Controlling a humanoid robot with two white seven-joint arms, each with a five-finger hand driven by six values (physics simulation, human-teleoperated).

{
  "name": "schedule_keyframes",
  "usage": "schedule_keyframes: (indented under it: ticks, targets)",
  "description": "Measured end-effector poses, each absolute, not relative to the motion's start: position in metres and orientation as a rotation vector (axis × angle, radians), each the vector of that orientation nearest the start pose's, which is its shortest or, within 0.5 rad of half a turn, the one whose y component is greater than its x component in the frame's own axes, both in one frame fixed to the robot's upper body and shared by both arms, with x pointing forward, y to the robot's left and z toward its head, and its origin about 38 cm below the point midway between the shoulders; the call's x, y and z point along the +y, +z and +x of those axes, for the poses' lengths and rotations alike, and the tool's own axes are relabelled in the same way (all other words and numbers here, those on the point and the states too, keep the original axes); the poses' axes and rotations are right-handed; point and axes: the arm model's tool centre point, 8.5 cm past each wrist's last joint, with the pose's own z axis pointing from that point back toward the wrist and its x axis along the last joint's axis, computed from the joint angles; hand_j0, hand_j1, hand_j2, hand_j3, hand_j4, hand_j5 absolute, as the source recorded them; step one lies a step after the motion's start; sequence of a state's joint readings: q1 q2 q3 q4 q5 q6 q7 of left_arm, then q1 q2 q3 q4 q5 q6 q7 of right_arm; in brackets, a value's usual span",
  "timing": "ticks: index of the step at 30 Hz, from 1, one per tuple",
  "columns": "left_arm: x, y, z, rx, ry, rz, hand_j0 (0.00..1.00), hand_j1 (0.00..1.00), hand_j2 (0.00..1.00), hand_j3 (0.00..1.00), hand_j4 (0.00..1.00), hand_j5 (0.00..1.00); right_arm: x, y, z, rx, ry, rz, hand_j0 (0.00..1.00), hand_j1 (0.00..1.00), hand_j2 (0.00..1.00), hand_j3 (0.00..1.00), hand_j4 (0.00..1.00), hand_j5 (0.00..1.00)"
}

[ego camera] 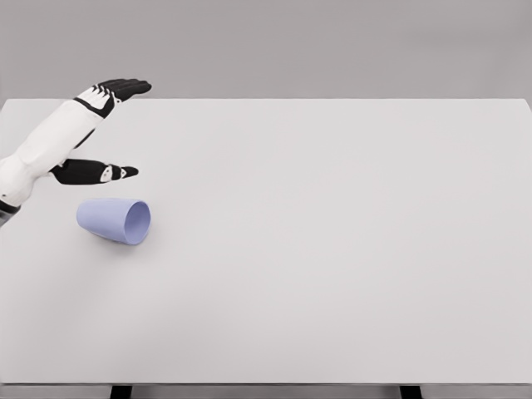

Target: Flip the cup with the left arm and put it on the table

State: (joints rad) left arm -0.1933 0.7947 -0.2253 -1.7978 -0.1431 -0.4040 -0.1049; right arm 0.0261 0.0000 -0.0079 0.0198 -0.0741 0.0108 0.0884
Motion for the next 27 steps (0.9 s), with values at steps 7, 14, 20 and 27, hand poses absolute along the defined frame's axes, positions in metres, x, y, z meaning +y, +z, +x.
schedule_keyframes:
  ticks: [7,14,20,27]
  targets:
    - [0.313,0.254,0.366,-1.976,-1.338,0.43,1.0,1.0,1.0,1.0,1.0,1.0,-0.264,-0.261,-0.026,0.051,-0.088,0.0,1.0,1.0,1.0,1.0,1.0,1.0]
    - [0.314,0.25,0.363,-1.939,-1.409,0.415,1.0,1.0,1.0,1.0,1.0,1.0,-0.264,-0.261,-0.025,0.051,-0.088,0.0,1.0,1.0,1.0,1.0,1.0,1.0]
    - [0.316,0.25,0.36,-1.927,-1.454,0.402,1.0,1.0,1.0,1.0,1.0,1.0,-0.264,-0.261,-0.025,0.051,-0.088,0.0,1.0,1.0,1.0,1.0,1.0,1.0]
    - [0.341,0.266,0.345,-1.78,-1.703,0.299,1.0,1.0,1.0,1.0,1.0,1.0,-0.264,-0.261,-0.026,0.051,-0.088,0.0,1.0,1.0,1.0,1.0,1.0,1.0]
